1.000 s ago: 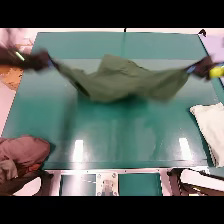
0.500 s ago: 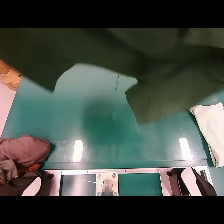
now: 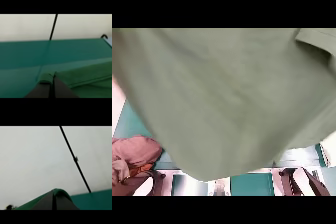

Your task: Fold the shirts.

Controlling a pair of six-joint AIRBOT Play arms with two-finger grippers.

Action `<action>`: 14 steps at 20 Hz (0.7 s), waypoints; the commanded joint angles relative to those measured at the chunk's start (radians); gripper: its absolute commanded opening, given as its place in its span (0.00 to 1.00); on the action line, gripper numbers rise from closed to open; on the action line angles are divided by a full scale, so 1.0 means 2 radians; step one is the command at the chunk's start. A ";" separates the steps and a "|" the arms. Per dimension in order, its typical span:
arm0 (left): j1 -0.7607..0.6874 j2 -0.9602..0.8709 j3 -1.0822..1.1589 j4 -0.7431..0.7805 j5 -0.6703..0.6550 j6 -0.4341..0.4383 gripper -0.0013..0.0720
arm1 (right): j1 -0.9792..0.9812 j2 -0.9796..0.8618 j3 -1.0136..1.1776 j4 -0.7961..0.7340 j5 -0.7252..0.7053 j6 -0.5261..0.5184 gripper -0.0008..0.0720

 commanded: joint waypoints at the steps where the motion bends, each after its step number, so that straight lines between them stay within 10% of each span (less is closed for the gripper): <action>1: 0.000 -0.069 -0.138 -0.062 0.030 0.042 0.05 | 0.100 -0.052 -0.153 -0.103 -0.062 -0.036 0.04; 5: 0.000 -0.234 -0.195 -0.164 0.110 0.116 0.05 | 0.162 -0.242 -0.222 -0.111 -0.174 -0.060 0.04; 14: 0.001 -0.416 -0.057 -0.260 0.193 0.140 0.05 | 0.159 -0.595 0.122 -0.065 -0.066 -0.030 0.04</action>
